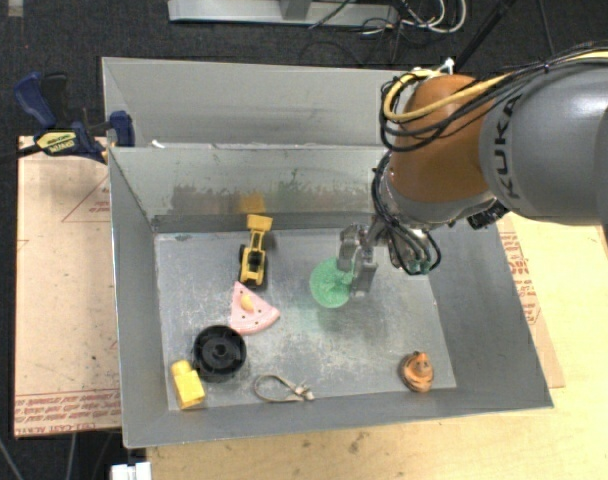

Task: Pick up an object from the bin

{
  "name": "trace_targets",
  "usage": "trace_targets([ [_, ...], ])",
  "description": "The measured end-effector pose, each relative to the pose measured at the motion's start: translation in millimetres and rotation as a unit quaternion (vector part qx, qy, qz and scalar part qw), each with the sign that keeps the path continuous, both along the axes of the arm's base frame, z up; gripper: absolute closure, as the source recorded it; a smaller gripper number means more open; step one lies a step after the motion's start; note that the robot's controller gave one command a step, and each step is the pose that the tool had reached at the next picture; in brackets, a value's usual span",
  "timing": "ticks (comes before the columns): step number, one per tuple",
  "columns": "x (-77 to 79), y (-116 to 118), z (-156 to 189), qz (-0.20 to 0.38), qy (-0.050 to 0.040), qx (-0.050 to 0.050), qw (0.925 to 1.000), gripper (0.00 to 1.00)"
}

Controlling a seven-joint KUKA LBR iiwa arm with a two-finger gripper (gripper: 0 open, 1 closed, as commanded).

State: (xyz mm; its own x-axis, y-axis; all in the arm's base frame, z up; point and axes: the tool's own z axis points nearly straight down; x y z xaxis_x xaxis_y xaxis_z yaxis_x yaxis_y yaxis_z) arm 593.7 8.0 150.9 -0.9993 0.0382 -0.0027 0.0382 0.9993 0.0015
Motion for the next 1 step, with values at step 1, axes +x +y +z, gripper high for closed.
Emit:
trace_targets([
  [1,0.4,0.1,13.3,0.000,-0.0006,0.000,1.0000,1.00],
])
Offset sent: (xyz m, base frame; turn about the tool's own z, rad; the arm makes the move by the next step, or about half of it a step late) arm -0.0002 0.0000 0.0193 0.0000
